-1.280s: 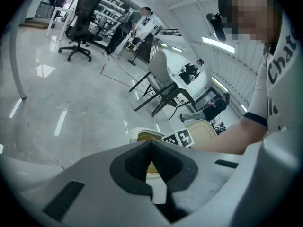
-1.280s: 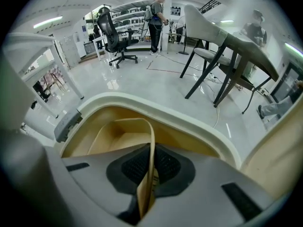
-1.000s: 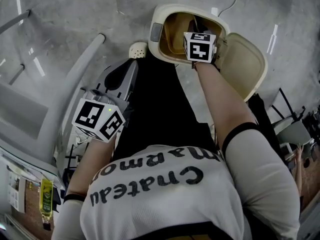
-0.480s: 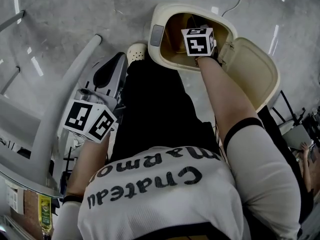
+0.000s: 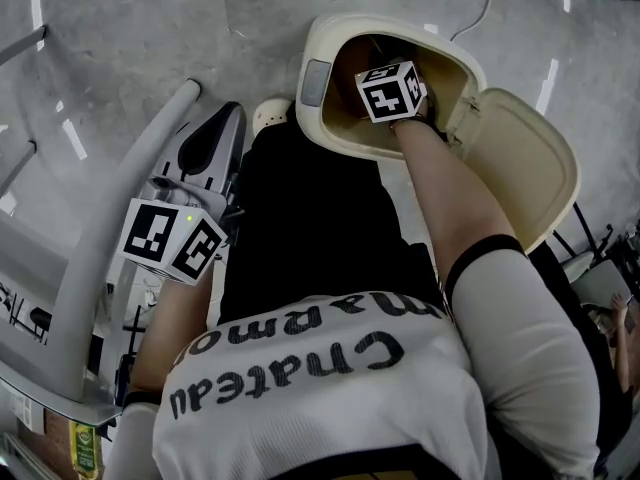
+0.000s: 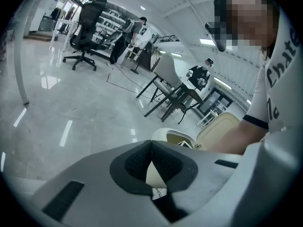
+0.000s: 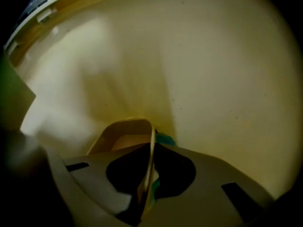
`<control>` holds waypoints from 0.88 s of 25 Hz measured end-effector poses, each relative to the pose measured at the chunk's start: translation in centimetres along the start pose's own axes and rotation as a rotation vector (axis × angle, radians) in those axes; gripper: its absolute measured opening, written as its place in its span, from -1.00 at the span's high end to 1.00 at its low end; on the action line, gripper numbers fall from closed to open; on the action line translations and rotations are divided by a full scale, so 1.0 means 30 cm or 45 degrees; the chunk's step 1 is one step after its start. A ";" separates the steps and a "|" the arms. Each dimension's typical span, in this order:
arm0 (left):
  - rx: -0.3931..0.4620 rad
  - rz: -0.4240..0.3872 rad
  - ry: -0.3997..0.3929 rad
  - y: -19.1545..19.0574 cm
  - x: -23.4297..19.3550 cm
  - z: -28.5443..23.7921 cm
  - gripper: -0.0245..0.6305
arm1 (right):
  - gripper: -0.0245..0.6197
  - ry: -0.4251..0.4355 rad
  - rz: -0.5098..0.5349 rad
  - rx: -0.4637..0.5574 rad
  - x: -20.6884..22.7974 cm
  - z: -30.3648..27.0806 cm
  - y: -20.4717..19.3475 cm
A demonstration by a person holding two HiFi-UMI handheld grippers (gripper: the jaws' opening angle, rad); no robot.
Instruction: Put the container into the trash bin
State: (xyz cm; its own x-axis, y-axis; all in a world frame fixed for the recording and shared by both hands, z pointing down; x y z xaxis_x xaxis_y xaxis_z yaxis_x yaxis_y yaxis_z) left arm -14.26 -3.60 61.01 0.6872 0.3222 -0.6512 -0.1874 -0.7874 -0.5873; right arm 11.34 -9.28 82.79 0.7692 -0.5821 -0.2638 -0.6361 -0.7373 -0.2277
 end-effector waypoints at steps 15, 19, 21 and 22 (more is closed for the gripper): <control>-0.001 0.092 0.035 0.003 0.111 0.090 0.85 | 0.81 0.032 -0.059 0.020 0.025 0.120 0.025; -0.010 0.121 0.040 0.022 0.197 0.151 0.85 | 0.82 0.002 -0.134 0.176 0.061 0.232 0.101; -0.005 0.118 0.042 0.041 0.235 0.175 0.85 | 0.82 0.029 -0.177 0.242 0.073 0.287 0.152; 0.002 0.114 0.042 0.053 0.253 0.185 0.85 | 0.82 0.050 -0.200 0.270 0.075 0.315 0.177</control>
State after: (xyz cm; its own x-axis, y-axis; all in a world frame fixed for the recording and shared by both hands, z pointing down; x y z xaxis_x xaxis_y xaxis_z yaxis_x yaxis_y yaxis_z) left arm -13.25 0.51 52.47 0.6902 0.2333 -0.6850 -0.2500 -0.8114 -0.5283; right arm 9.09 -11.27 72.14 0.8587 -0.4819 -0.1743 -0.5042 -0.7336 -0.4556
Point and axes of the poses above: the fingertips, and each gripper's own axes: z backward along the fingers, x to its right, y out of its top, the point moved 6 cm from there along z, backward along the fingers, and after that the axes turned 12 degrees about -y, right-handed, at the moved point
